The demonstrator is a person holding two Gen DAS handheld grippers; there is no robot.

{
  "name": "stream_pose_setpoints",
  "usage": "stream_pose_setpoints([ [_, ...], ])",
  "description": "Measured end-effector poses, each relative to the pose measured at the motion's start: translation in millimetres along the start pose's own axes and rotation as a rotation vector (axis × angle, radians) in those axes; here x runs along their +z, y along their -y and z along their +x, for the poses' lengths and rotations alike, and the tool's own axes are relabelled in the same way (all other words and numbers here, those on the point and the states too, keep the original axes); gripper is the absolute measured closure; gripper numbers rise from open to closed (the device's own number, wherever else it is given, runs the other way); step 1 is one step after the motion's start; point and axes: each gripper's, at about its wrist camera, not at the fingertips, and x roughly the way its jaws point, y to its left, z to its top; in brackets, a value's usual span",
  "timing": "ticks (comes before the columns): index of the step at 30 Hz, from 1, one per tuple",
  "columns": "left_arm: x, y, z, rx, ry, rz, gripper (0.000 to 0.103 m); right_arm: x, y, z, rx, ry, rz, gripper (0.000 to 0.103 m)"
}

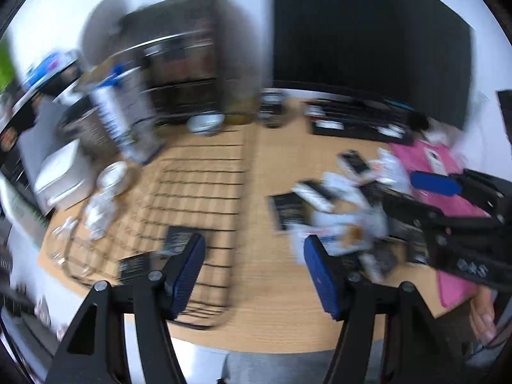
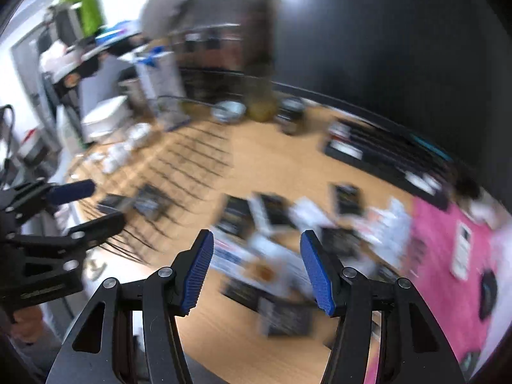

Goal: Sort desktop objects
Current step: 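Open both tools to drop the tissue packs into the basket, then move both open tools back to the pile of packs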

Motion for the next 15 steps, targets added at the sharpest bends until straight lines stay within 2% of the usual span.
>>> stream_pose_setpoints([
  [6,-12.8,85.9,26.6,-0.090,-0.067,0.163,0.033,-57.0,80.3,-0.8,-0.092,-0.089,0.161,0.046],
  [11,-32.7,139.6,65.1,-0.101,-0.115,0.358,0.033,-102.2,118.2,19.4,-0.088,-0.166,0.253,0.046],
  [15,-44.3,161.1,86.4,-0.073,-0.147,0.481,0.033,-123.5,130.0,25.6,-0.064,-0.184,0.297,0.046],
])
